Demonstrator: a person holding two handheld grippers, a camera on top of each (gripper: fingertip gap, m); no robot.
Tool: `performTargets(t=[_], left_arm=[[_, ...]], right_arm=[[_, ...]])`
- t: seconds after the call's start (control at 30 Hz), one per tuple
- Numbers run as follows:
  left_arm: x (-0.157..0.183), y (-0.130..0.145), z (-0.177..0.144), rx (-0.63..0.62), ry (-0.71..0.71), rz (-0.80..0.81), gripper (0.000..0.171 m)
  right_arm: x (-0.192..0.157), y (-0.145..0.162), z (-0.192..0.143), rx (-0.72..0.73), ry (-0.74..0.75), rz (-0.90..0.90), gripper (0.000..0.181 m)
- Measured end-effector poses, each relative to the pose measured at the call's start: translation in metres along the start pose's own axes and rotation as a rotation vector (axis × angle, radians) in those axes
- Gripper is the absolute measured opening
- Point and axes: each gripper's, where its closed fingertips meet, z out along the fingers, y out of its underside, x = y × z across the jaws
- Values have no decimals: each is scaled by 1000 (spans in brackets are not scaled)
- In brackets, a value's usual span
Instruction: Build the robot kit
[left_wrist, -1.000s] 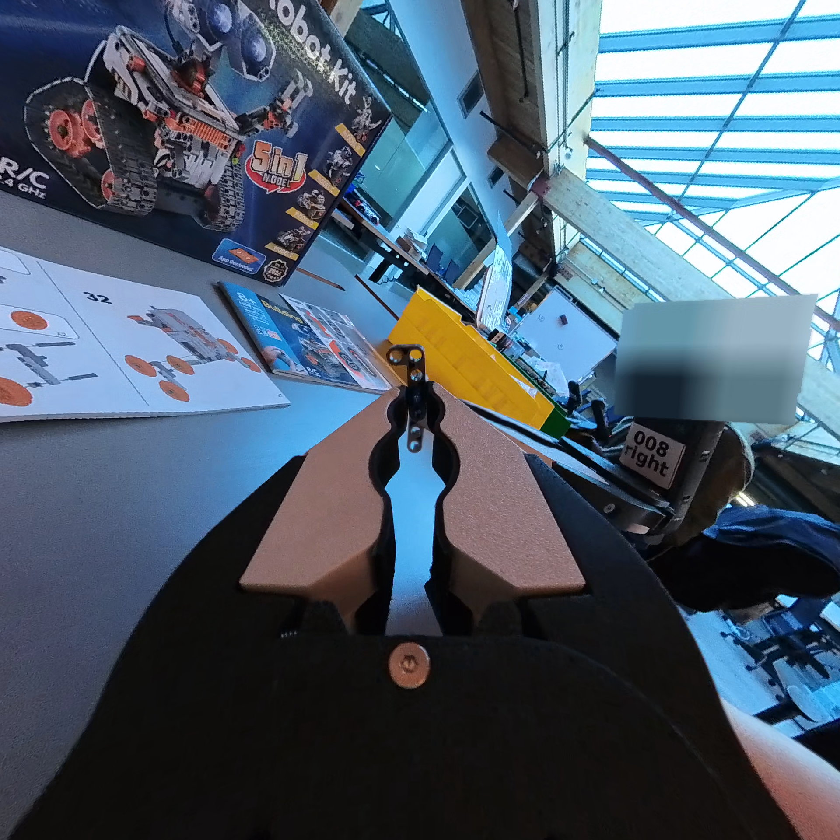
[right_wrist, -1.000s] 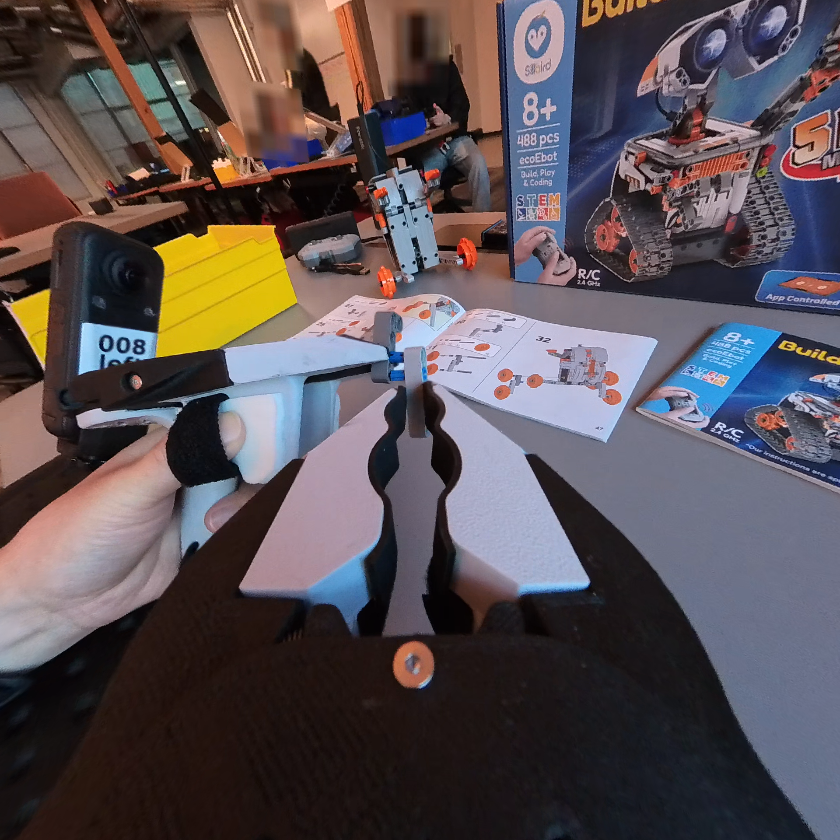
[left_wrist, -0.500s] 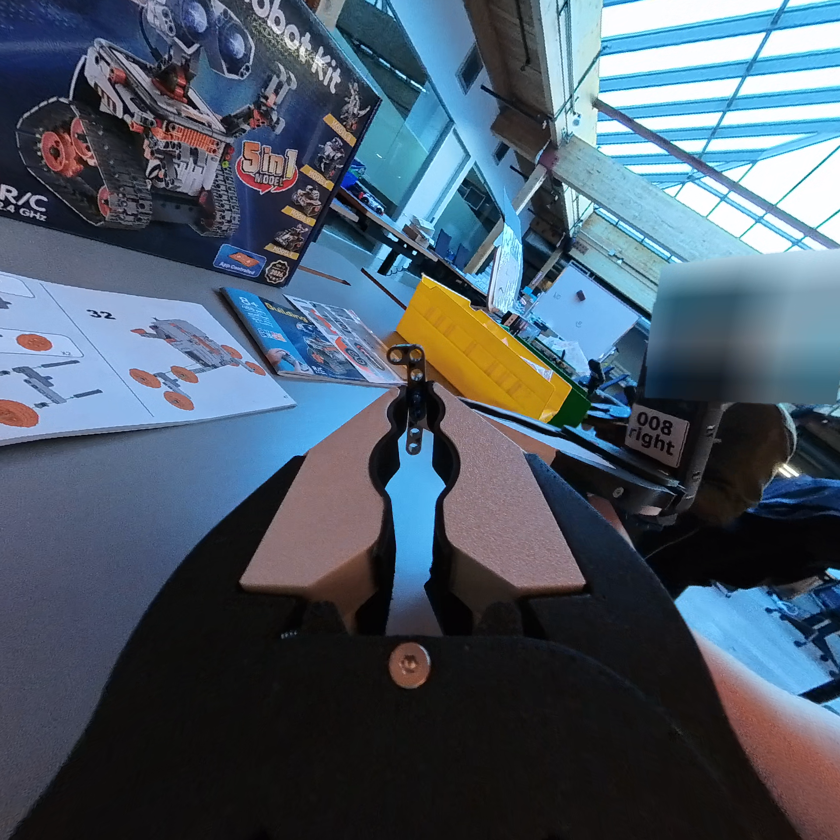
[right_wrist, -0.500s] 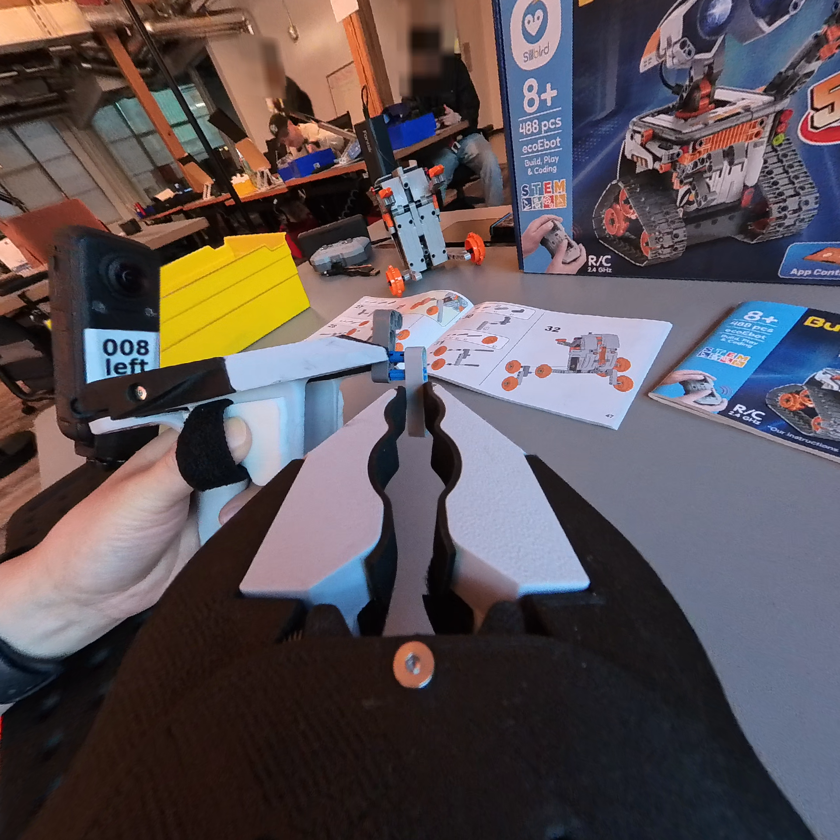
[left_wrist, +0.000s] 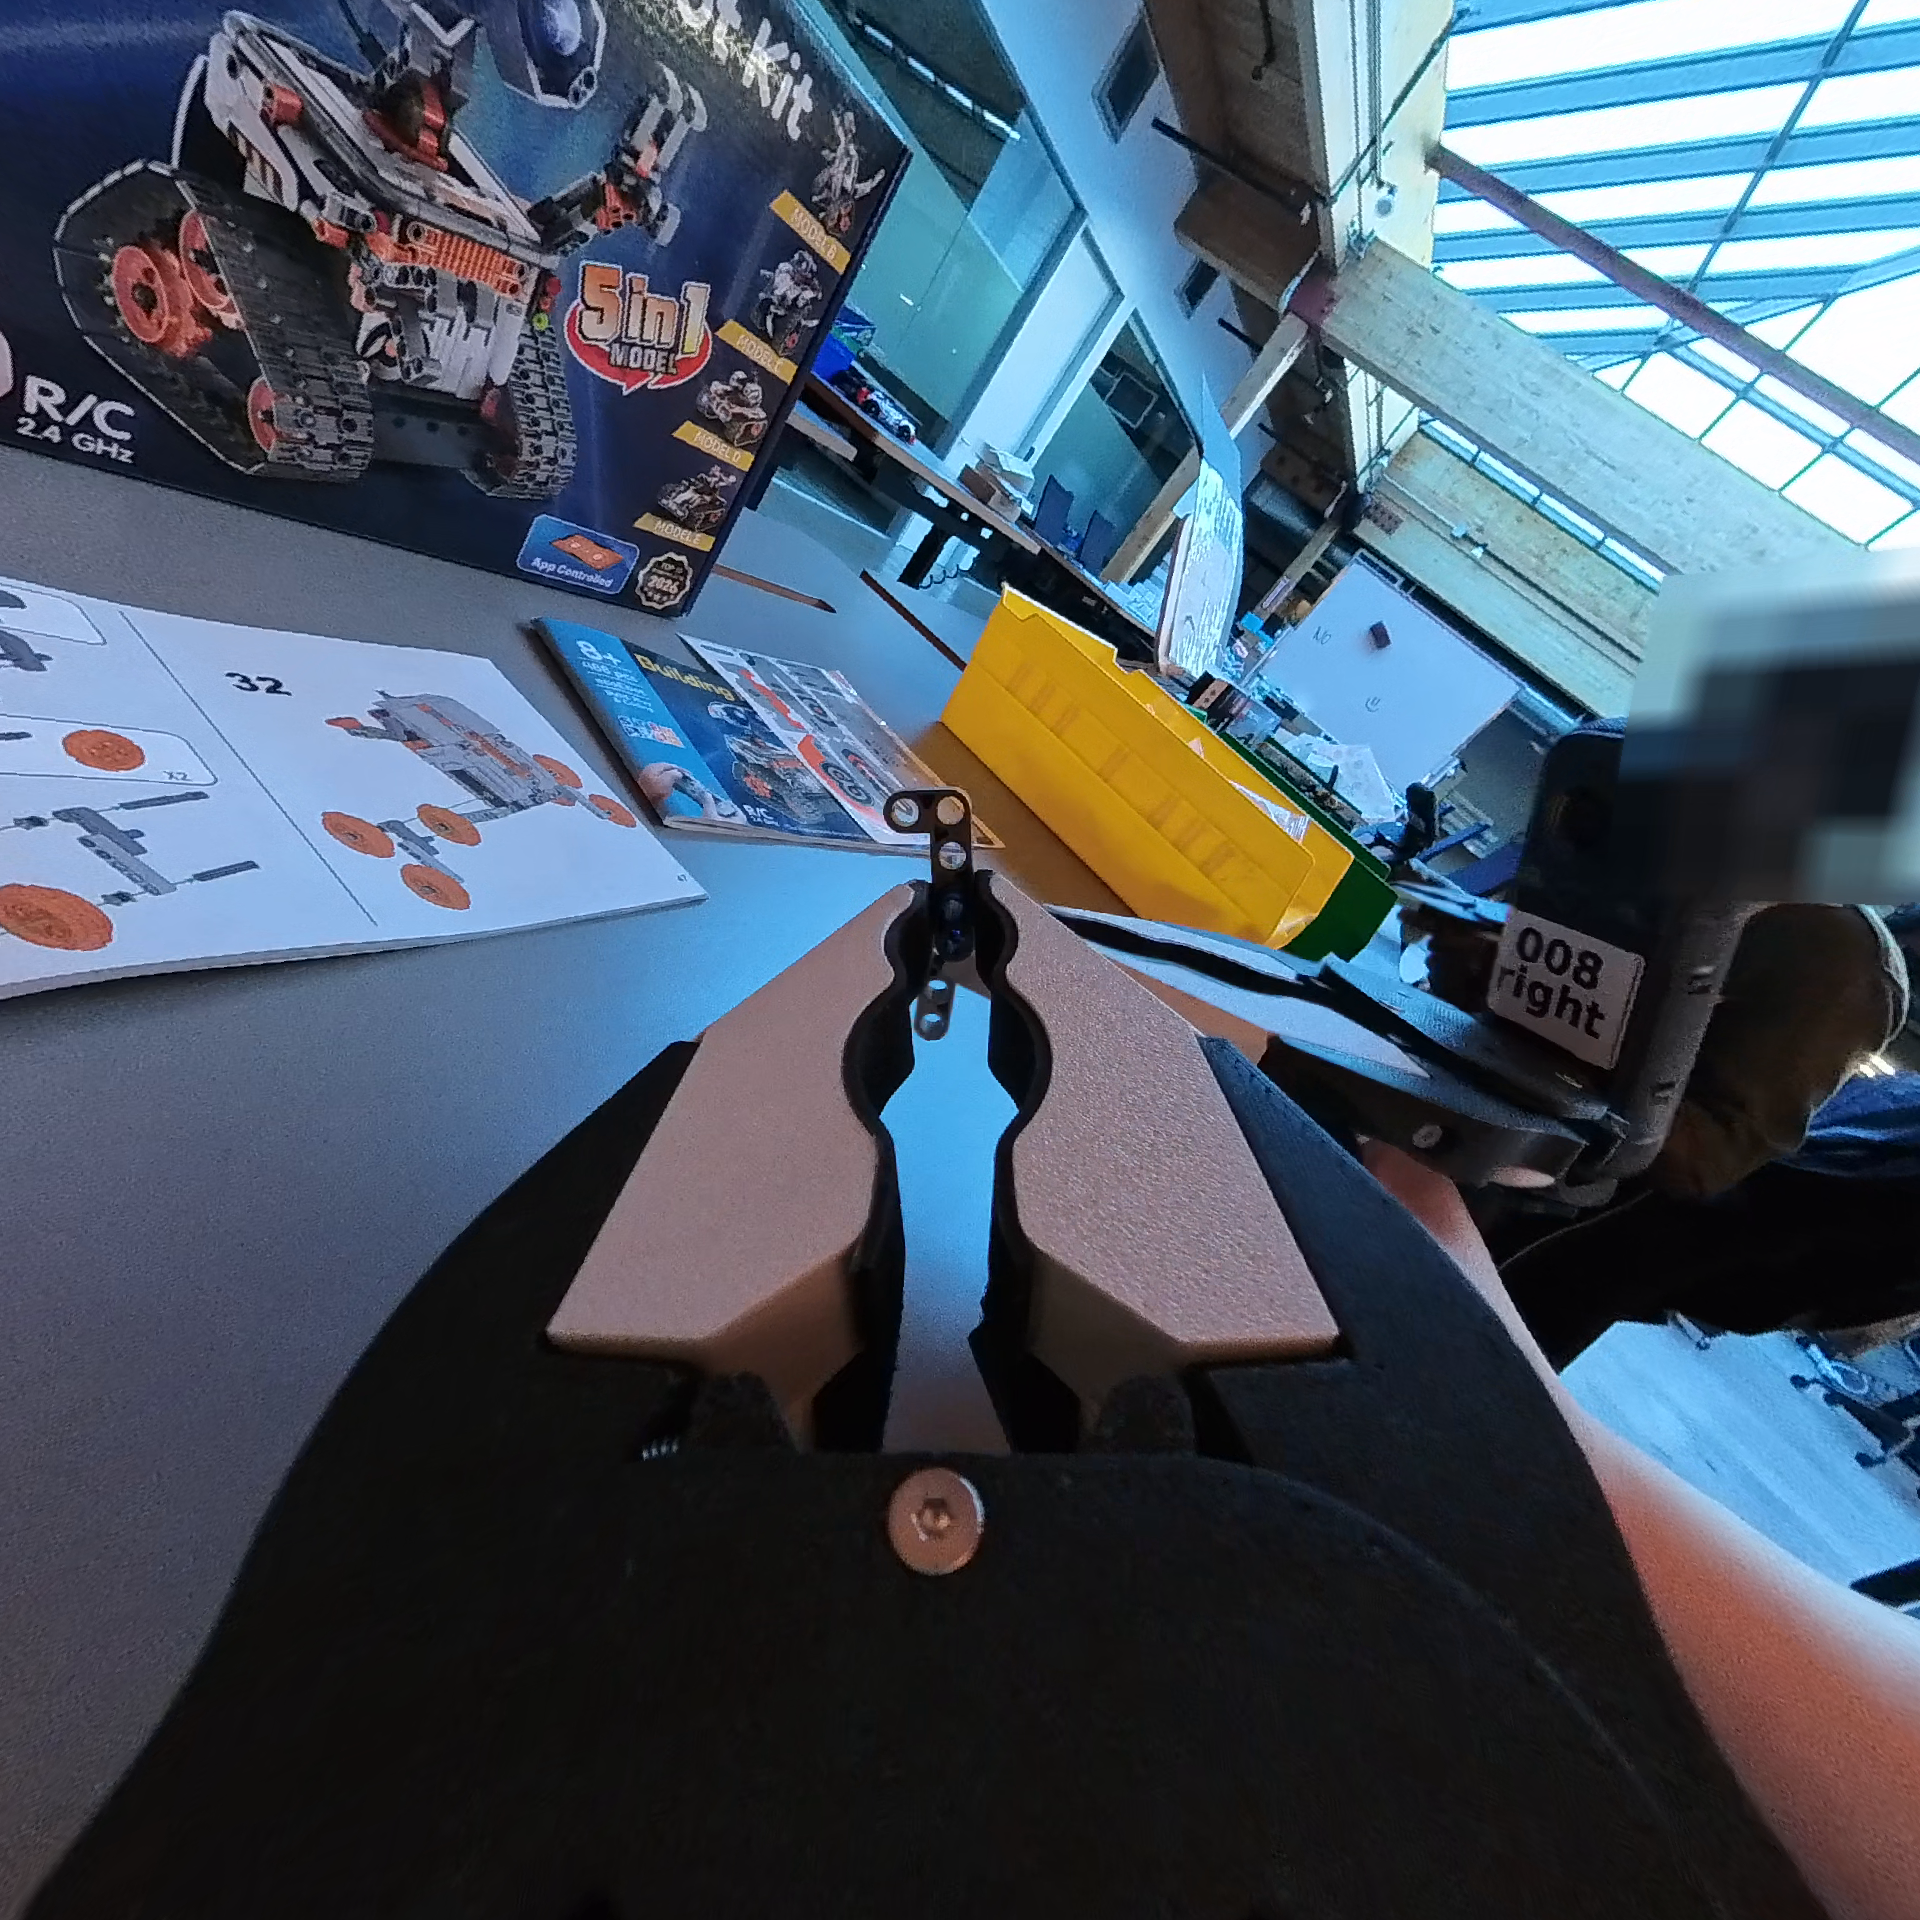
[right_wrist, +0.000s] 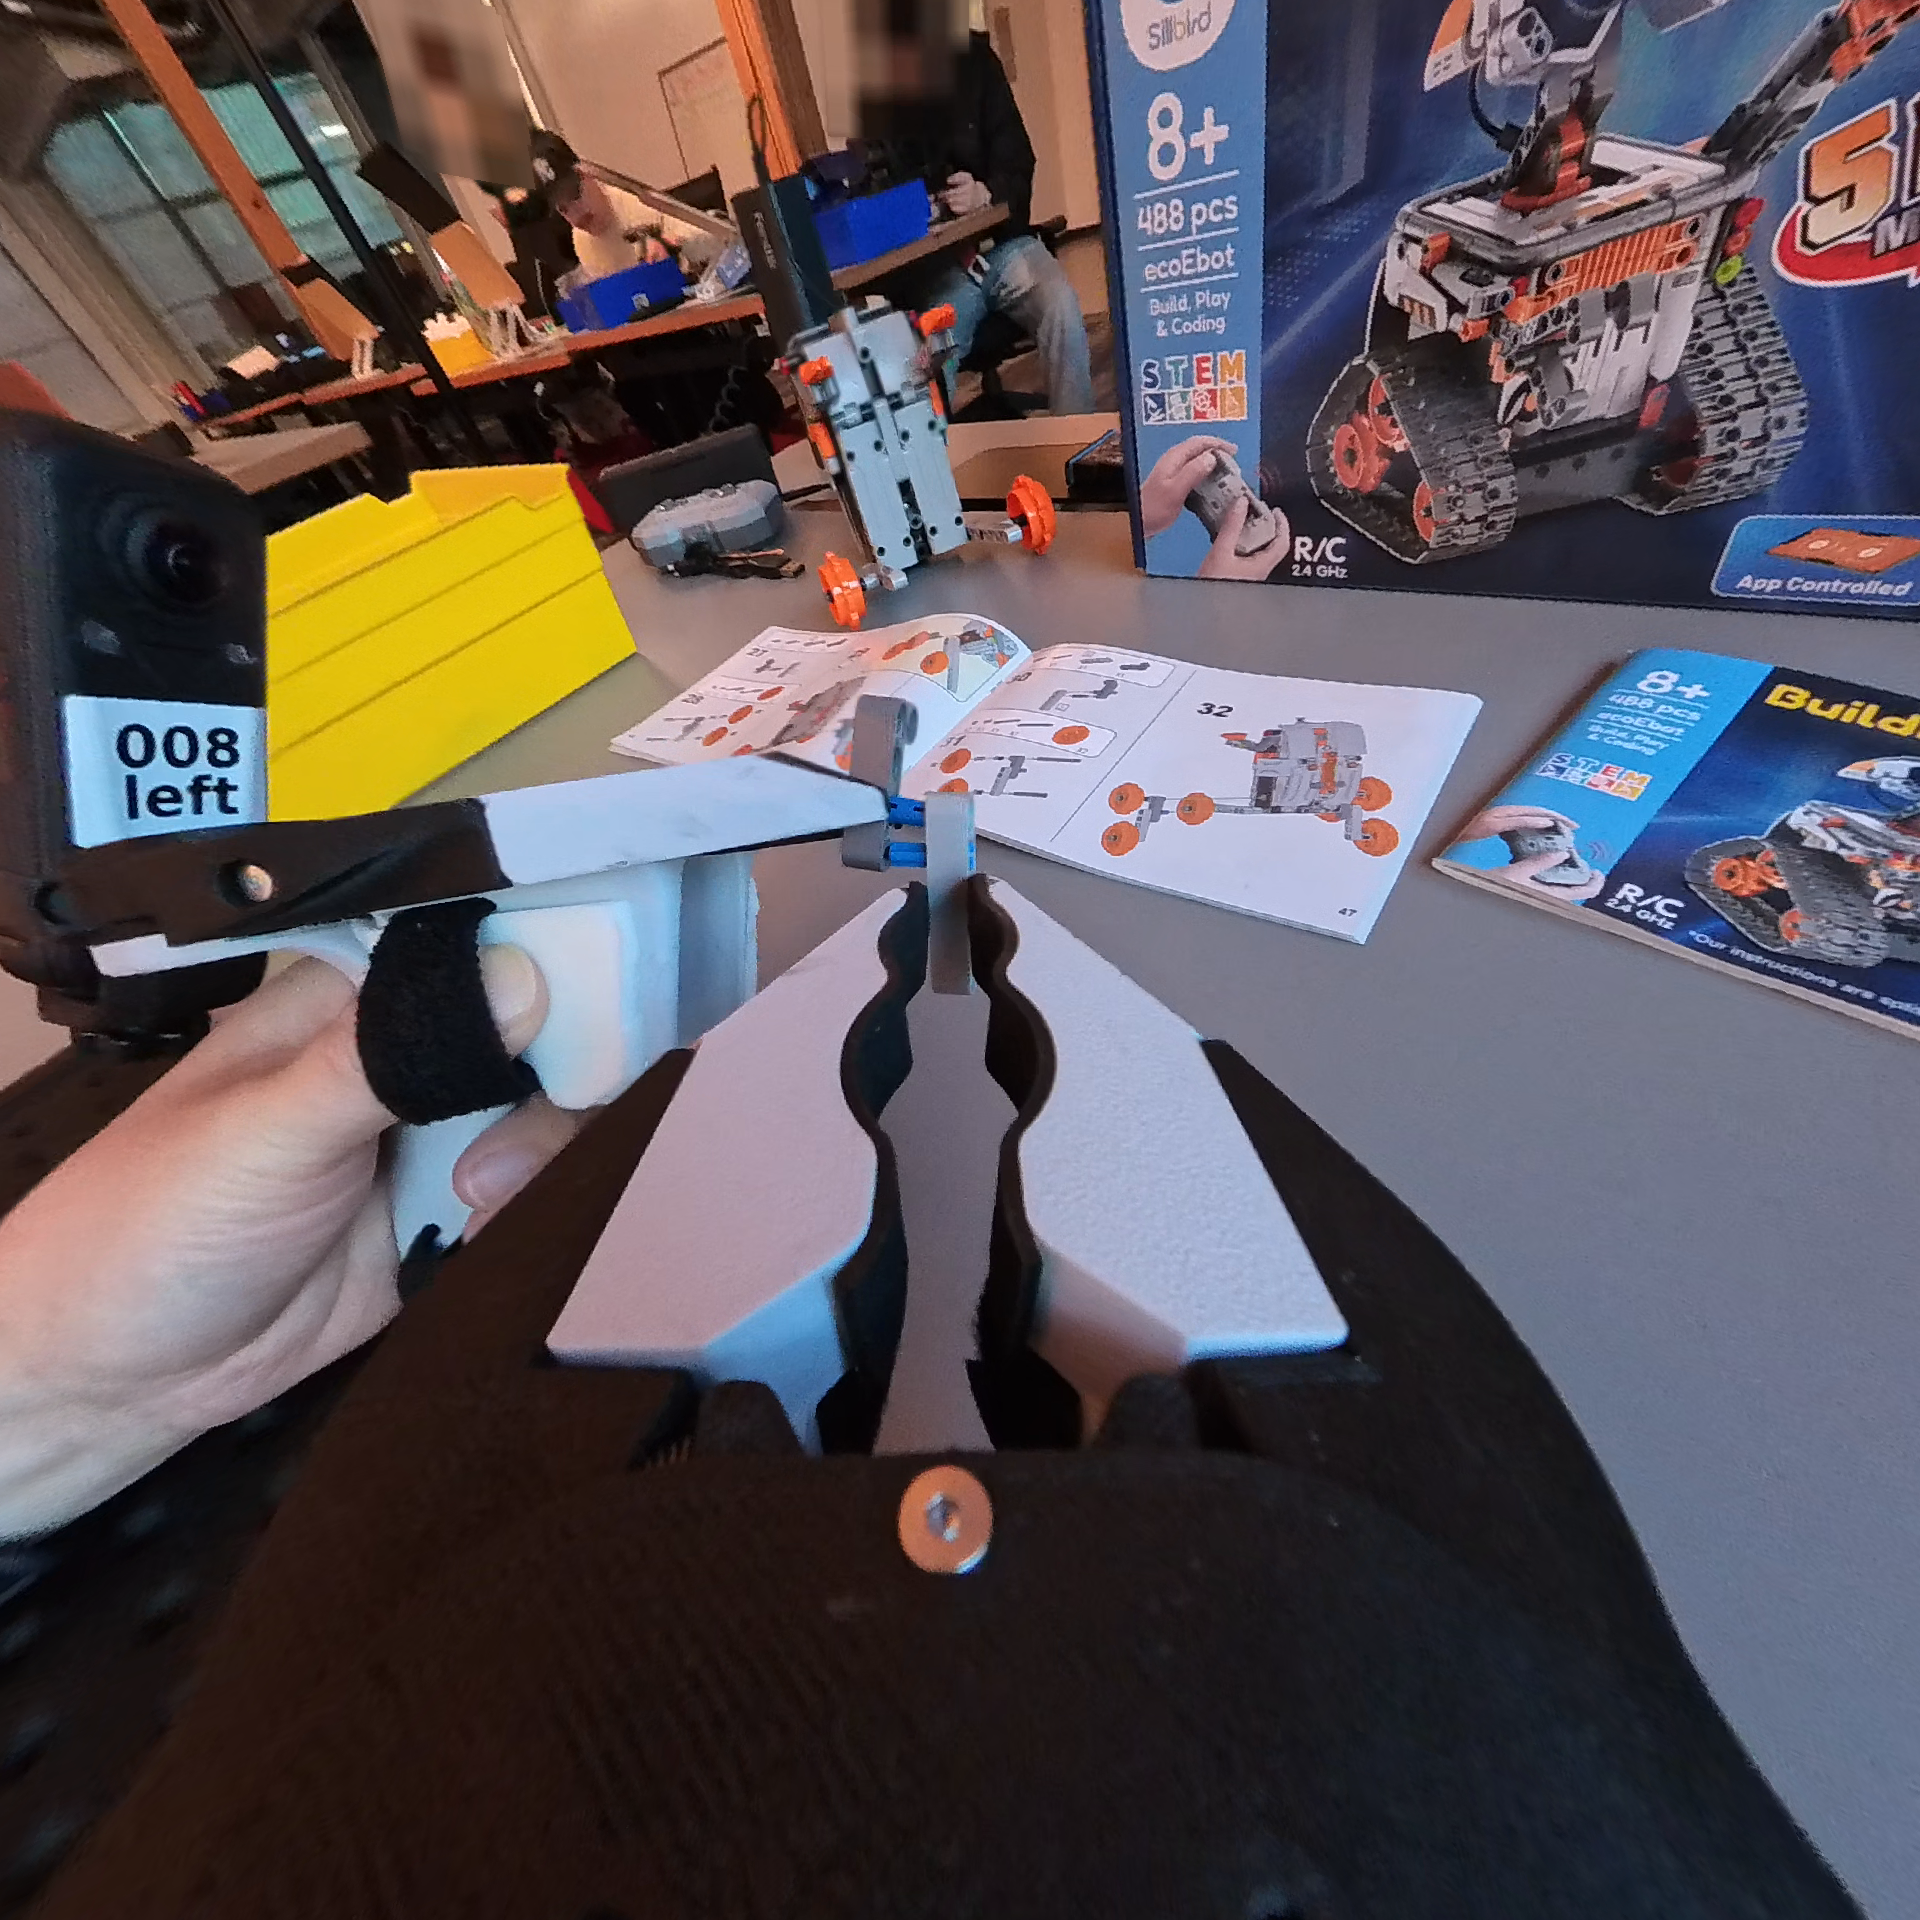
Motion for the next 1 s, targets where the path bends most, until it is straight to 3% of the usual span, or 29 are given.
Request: performTargets(t=[1.0], left_arm=[[-2,-1,3,20,-30,24,4]], right_arm=[[1,0,2,2,11,51,6]])
